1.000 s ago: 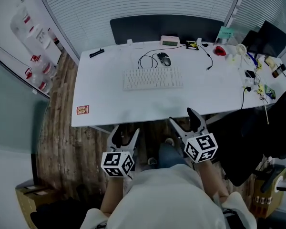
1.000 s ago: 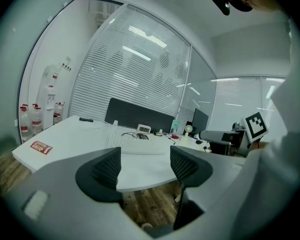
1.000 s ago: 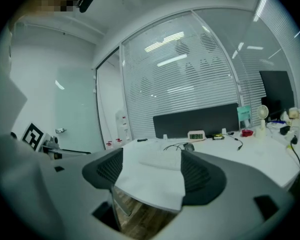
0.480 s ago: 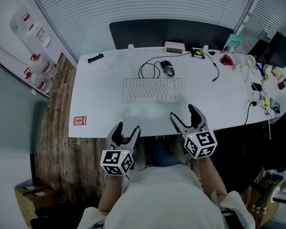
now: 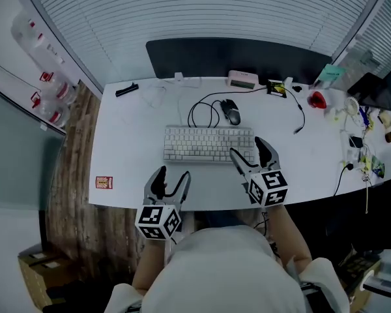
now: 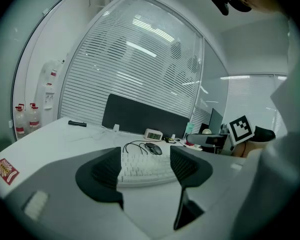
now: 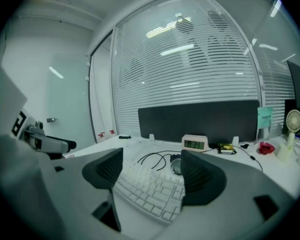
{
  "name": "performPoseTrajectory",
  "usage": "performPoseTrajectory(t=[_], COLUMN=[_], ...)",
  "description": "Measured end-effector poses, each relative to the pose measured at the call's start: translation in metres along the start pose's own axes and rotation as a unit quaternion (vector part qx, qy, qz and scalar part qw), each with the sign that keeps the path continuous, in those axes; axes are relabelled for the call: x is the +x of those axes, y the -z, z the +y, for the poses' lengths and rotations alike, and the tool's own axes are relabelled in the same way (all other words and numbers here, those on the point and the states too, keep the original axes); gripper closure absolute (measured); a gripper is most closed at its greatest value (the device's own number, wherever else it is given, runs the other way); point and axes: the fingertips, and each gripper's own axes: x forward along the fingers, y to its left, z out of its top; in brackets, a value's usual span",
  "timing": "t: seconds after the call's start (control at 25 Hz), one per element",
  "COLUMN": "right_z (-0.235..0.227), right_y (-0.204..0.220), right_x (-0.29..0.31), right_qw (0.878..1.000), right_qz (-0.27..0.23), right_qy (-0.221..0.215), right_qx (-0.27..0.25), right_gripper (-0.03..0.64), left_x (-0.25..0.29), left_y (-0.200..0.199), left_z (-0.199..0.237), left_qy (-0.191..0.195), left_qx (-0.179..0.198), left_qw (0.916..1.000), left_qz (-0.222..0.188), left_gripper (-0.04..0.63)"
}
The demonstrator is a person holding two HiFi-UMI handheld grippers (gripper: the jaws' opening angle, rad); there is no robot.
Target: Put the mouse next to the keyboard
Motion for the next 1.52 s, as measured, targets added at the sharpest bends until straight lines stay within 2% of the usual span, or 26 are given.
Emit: performPoseTrajectory(t=[0.44,0.76,1.16,1.36,1.52], right_z=[-0.054,-0.084,-0.102,-0.102,-0.106], right_y=[0.014,0.046,0.089,0.106,0.111], right_x=[0.099,0.163,0.206,0.215,0.215], right_qw=[0.997,0.991,0.974,0.959,0.953], right_qz=[0.066,0.134,0.225,0.281,0.302], right_qy=[-0.004,0.001,0.003,-0.002,0.013], right_qx=[-0.026,-0.017,-0.011,-0.024,-0.028], right_gripper=[0.276,0.273,0.273,0.275,0.314], left_x=[0.046,0.064,0.084,0.094,0.1], left_y=[-0.008,-0.005,-0.008,-0.009,-0.01], left_z=[0.013,0.024,0.033,0.037,0.036], left_qy=[-0.015,-0.026,-0.037,-0.039,-0.037], left_qx=[-0.009,-0.017,-0.023,-0.025,-0.025], left_qw=[0.9997,0.9991,0.9985,0.9984,0.9984], left_qz=[0.016,0.028,0.034,0.034,0.034], left_gripper=[0.301,0.301,0.301,0.298,0.298])
